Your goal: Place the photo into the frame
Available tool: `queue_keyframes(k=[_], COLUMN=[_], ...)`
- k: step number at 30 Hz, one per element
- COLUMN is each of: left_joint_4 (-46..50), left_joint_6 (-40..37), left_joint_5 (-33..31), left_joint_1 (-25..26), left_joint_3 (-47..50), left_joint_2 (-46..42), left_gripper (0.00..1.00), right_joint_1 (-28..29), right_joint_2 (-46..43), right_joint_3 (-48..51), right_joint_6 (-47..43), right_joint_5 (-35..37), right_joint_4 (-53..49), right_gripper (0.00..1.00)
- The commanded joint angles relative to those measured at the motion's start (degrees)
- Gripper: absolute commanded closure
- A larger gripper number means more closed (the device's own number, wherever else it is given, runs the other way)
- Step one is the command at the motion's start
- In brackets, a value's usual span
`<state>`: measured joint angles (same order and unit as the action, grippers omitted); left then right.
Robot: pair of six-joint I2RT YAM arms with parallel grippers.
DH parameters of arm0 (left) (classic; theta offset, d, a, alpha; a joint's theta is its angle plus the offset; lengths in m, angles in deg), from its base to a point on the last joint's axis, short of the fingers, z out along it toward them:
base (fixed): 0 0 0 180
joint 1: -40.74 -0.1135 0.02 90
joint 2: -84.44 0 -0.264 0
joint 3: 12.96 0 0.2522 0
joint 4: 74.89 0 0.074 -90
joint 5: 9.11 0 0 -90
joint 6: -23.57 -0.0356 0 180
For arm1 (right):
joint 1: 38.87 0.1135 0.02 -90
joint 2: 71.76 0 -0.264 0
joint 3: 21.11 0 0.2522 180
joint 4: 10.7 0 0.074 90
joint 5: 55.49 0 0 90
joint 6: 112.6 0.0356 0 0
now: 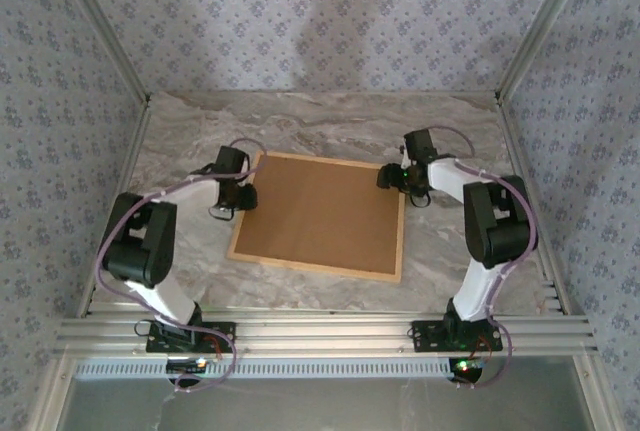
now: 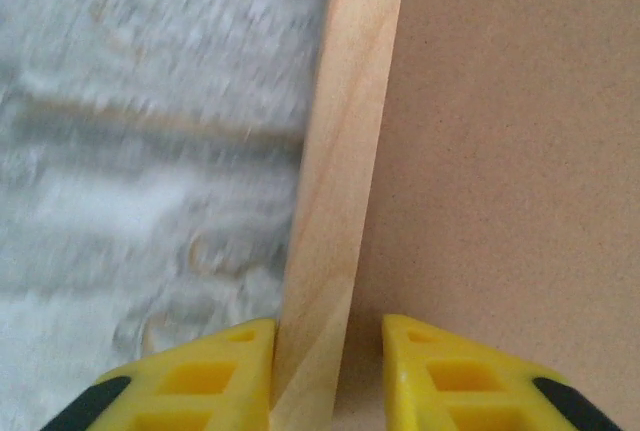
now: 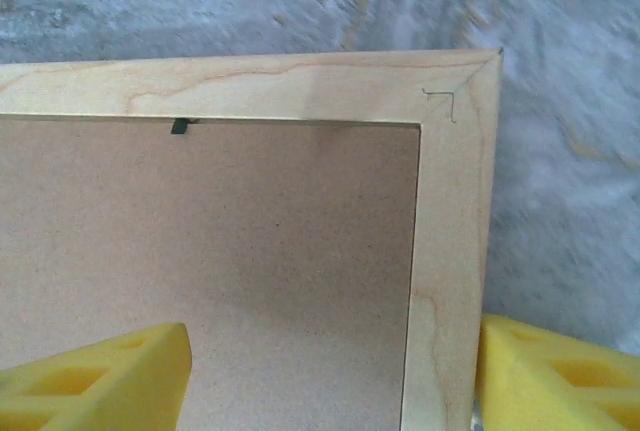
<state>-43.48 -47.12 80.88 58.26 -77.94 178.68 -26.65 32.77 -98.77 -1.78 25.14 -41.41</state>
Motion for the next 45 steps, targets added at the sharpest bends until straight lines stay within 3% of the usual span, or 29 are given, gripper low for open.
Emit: queue_keyframes(k=[1, 11, 15, 22, 45], left_joint_4=[-2.1, -1.0, -0.4, -0.7, -1.6], left_joint_6=[2.6, 2.2, 1.9, 2.4, 2.4], left_joint_5=[2.7, 0.0, 0.0, -0.1, 0.7], left_joint_1=[2.5, 2.7, 2.6, 2.5, 2.6], left_joint_3=[5.0, 9.2, 9.3, 9.8, 9.9], left_joint_2=[-2.5, -3.5, -3.5, -4.1, -2.4], left_gripper=[0.72, 0.82, 0.83, 0.83, 0.83], right_joint_1=[2.7, -1.9, -1.9, -1.0, 0.7], right_joint_2=[1.4, -5.9, -6.0, -6.3, -1.0], right_joint_3=[-5.6, -1.1, -0.9, 0.3, -0.6], right_joint_6=[-3.5, -7.2, -7.6, -8.1, -8.3], right_joint_5=[-5.5, 4.8, 10.5, 13.5, 11.2], right_joint_4=[-4.2, -12.6, -14.1, -17.2, -16.2], right_gripper=[0.27, 0.27, 0.32, 0.41, 0.46])
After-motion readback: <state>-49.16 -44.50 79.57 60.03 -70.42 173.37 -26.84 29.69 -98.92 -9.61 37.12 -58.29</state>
